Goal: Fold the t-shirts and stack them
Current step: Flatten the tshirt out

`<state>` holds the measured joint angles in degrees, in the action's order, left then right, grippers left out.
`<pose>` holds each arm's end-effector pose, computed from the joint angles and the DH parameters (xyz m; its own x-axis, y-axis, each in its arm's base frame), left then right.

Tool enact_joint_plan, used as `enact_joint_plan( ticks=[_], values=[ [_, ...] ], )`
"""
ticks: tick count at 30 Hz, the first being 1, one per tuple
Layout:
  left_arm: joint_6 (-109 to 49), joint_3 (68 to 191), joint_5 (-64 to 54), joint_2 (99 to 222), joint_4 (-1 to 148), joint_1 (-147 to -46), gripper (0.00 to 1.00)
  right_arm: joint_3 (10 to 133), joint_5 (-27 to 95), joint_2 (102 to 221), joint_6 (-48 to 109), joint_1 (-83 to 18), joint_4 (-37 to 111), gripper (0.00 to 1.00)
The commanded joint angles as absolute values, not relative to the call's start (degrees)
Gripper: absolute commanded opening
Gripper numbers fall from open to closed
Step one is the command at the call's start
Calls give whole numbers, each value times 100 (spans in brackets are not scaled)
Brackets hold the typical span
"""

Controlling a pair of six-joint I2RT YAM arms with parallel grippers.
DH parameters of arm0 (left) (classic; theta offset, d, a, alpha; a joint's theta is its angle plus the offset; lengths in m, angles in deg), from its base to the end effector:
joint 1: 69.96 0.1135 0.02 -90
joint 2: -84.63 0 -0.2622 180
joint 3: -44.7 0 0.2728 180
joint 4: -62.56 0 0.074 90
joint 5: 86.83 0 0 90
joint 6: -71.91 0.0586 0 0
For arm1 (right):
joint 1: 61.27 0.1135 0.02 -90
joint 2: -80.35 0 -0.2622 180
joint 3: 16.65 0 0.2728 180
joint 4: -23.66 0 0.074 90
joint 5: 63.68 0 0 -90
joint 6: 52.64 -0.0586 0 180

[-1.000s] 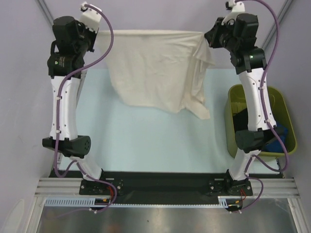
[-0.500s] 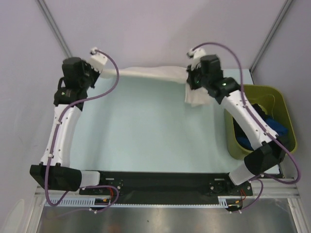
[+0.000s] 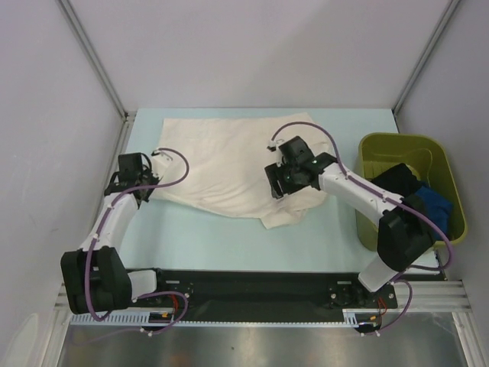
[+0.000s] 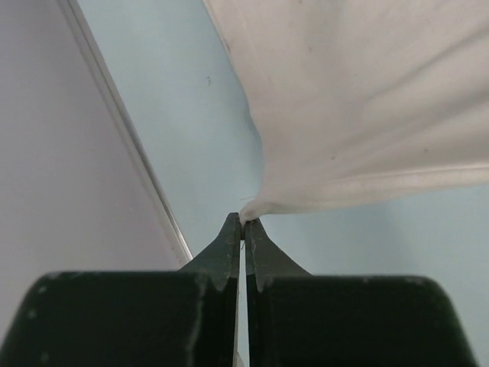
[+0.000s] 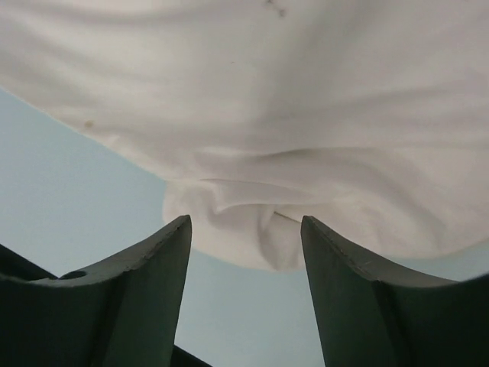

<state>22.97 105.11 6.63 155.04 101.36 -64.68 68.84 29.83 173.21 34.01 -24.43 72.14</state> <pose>0.2865 0.0300 0.2135 -0.6513 0.5983 -0.4668 0.3930 0.7922 0.4669 0.3004 0.2295 0.2307 -0.6978 -0.4499 -0.5574 -0.5862 0.8059 0.0834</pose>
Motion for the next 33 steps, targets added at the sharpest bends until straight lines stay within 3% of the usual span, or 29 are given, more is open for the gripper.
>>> enact_joint_plan(
  ticks=[1, 8, 15, 20, 22, 25, 26, 27, 33],
  values=[
    [2480, 10435, 880, 15309, 9610, -6136, 0, 6893, 2642, 16703, 2422, -3135, 7397, 64],
    [2515, 10215, 783, 15195, 9549, -5783, 1, 5602, 1551, 16182, 1223, -3780, 7487, 53],
    [2349, 10328, 538, 15178, 9706, -5774, 0, 5363, 1788, 16910, 792, -4281, 6609, 61],
    [2182, 10557, 387, 15169, 9856, -5774, 0, 5486, 2017, 17482, 616, -4396, 6213, 59],
    [2155, 10610, 361, 15169, 9882, -5774, 0, 5486, 2148, 17710, 572, -4422, 6055, 54],
    [2128, 10671, 361, 15143, 9970, -5774, 0, 5512, 2367, 17843, 563, -4475, 6010, 23],
    [2128, 10680, 370, 15134, 10005, -5774, 0, 5521, 2377, 17809, 581, -4484, 6028, 6],
    [2120, 10689, 387, 15134, 10023, -5774, 0, 5530, 2395, 17756, 598, -4492, 6045, 0],
    [2120, 10759, 405, 15178, 9953, -5765, 0, 5969, 2027, 16643, 887, -4396, 6747, 0]
  ],
)
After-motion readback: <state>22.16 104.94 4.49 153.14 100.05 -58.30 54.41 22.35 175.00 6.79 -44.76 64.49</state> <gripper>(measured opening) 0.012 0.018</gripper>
